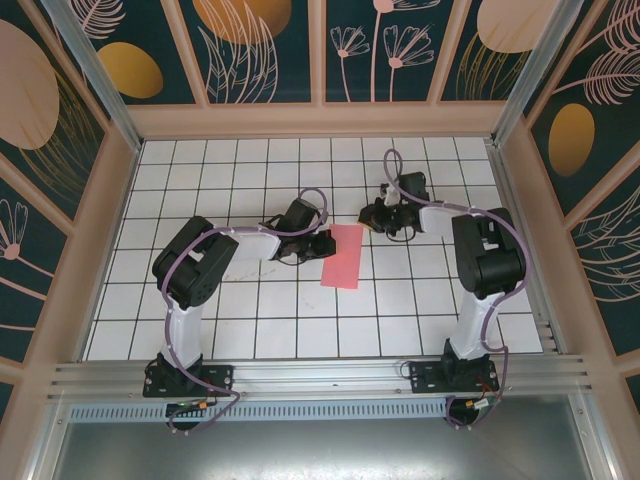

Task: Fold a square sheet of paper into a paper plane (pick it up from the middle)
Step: Fold the square sheet of paper in half at the center of the table.

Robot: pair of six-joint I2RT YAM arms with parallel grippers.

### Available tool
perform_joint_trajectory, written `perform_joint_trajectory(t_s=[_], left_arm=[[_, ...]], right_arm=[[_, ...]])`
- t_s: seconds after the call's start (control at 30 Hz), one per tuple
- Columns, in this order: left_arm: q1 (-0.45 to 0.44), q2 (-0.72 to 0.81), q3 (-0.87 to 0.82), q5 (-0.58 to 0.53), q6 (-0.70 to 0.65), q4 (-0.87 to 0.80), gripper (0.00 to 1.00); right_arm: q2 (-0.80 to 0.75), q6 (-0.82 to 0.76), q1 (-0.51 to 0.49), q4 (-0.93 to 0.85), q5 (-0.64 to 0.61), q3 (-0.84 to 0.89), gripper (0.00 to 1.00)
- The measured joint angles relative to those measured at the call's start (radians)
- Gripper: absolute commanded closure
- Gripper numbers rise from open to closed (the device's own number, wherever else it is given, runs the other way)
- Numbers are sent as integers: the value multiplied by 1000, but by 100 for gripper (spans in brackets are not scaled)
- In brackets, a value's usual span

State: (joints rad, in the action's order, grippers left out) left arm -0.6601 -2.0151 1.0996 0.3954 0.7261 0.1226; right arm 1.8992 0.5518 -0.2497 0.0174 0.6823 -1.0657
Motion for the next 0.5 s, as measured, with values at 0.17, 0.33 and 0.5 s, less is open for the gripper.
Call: perform_joint_trajectory(t_s=[0.17, 0.33, 0.5], left_arm=[[0, 0, 0, 0, 0, 0, 100], [0, 0, 0, 1, 0, 0, 100], [0, 2, 0, 2, 0, 0, 100]], right_arm=[[39, 0, 0, 0, 7, -17, 88], [90, -4, 0, -11, 1, -17, 88], [103, -19, 0, -24, -1, -23, 88]])
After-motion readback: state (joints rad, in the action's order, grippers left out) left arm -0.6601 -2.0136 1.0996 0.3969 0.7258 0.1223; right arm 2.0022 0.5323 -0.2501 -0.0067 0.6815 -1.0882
